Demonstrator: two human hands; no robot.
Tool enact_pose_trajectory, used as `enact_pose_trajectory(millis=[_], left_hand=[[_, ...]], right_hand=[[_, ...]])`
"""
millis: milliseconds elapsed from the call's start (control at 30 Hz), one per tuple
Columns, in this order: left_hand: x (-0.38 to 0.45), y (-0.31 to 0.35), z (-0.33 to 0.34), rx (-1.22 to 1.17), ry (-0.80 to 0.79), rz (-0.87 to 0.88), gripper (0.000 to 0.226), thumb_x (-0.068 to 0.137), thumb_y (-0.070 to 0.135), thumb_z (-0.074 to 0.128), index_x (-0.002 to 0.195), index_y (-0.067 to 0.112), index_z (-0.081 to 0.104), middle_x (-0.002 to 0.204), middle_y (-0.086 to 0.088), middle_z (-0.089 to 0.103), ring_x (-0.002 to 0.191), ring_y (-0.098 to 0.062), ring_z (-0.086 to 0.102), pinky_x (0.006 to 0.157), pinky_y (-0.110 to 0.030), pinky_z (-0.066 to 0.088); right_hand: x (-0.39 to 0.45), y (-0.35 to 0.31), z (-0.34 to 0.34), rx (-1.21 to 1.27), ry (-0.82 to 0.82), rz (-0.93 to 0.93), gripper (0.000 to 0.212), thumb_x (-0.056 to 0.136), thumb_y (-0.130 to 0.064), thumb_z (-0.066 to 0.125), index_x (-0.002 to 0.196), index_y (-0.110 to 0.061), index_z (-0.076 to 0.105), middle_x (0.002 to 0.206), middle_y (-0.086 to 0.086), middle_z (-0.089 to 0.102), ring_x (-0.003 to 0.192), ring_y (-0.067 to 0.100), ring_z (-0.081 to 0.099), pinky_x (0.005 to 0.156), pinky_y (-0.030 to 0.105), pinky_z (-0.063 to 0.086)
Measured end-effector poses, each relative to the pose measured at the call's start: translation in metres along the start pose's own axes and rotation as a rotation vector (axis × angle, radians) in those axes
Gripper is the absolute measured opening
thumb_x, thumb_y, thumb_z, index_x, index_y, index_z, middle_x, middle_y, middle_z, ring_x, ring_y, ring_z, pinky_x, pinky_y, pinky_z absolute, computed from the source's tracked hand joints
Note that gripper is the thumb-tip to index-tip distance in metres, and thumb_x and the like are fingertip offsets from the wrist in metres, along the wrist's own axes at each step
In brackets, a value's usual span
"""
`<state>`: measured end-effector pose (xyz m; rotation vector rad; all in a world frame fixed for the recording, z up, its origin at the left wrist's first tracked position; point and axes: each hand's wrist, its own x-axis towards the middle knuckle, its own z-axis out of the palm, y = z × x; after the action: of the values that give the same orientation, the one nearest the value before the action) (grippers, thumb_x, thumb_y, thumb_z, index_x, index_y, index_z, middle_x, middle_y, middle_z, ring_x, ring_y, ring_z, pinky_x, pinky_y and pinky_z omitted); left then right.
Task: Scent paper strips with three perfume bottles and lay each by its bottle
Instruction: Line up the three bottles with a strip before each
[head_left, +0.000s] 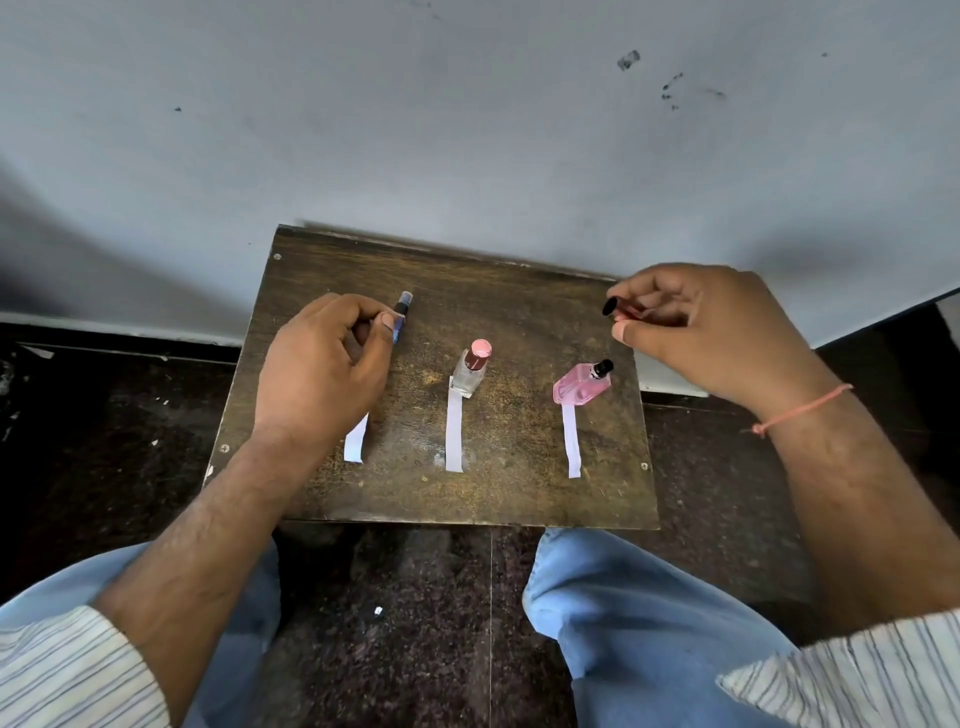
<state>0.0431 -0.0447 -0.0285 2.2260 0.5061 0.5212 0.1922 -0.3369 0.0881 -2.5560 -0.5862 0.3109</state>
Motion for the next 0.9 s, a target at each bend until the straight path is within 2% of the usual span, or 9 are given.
enact_pose_trajectory(millis=[67,167,233,333,467,700,900], left_hand=[[0.001,-0.002,-0.001,0.007,0.009,-0.028,0.014,0.104,0.028,0.064,0.102,0.023,0.077,0.083,0.014,0.063,0.069,-0.006,0.056,0.059,-0.022,0.043],[0.003,-0.004,0.0,0.023,0.008,-0.052,0.016,0.106,0.029,0.063,0.104,0.023,0.077,0.084,0.012,0.063,0.069,-0.009,0.055,0.059,-0.021,0.041],[0.004,-0.006,0.0,0.013,0.011,-0.064,0.016,0.106,0.028,0.062,0.105,0.022,0.077,0.08,0.014,0.06,0.066,-0.009,0.053,0.058,-0.021,0.039],[0.005,-0.011,0.003,-0.063,0.022,-0.152,0.016,0.106,0.03,0.061,0.106,0.025,0.076,0.07,0.015,0.055,0.057,-0.009,0.046,0.055,-0.023,0.036],[0.009,-0.018,0.004,-0.142,0.043,-0.219,0.02,0.107,0.034,0.059,0.112,0.026,0.076,0.073,0.007,0.061,0.057,-0.011,0.045,0.053,-0.025,0.039],[0.008,-0.018,0.01,-0.187,0.031,-0.23,0.021,0.107,0.035,0.058,0.114,0.027,0.076,0.075,0.01,0.062,0.058,-0.012,0.047,0.054,-0.024,0.039],[0.006,-0.015,0.012,-0.166,0.018,-0.228,0.02,0.107,0.033,0.059,0.115,0.026,0.076,0.072,0.014,0.058,0.058,-0.01,0.045,0.053,-0.024,0.039]], right_hand=[[-0.012,0.006,0.002,-0.024,0.019,-0.008,0.029,0.096,-0.032,0.08,0.125,-0.04,0.078,0.108,-0.019,0.073,0.094,-0.011,0.068,0.075,-0.002,0.04],[-0.026,0.014,0.008,-0.002,0.063,-0.018,0.033,0.102,-0.029,0.073,0.134,-0.037,0.075,0.116,-0.009,0.067,0.1,0.0,0.065,0.078,-0.001,0.039],[-0.033,0.019,0.015,0.022,0.081,-0.017,0.033,0.102,-0.024,0.072,0.133,-0.037,0.075,0.115,-0.009,0.065,0.1,-0.002,0.064,0.079,-0.005,0.038],[-0.044,0.025,0.025,0.077,0.13,0.028,0.028,0.098,-0.02,0.078,0.119,-0.037,0.075,0.107,-0.018,0.069,0.095,-0.004,0.066,0.072,-0.004,0.039],[-0.051,0.032,0.035,0.135,0.173,0.049,0.026,0.092,-0.02,0.085,0.107,-0.037,0.074,0.097,-0.017,0.073,0.089,-0.005,0.066,0.07,-0.001,0.043],[-0.042,0.033,0.039,0.137,0.151,0.003,0.029,0.093,-0.015,0.084,0.118,-0.029,0.08,0.1,-0.02,0.07,0.086,-0.016,0.064,0.075,-0.003,0.042],[-0.036,0.036,0.044,0.063,0.135,-0.048,0.032,0.093,-0.016,0.084,0.123,-0.028,0.08,0.098,-0.02,0.065,0.094,-0.009,0.064,0.076,-0.002,0.041]])
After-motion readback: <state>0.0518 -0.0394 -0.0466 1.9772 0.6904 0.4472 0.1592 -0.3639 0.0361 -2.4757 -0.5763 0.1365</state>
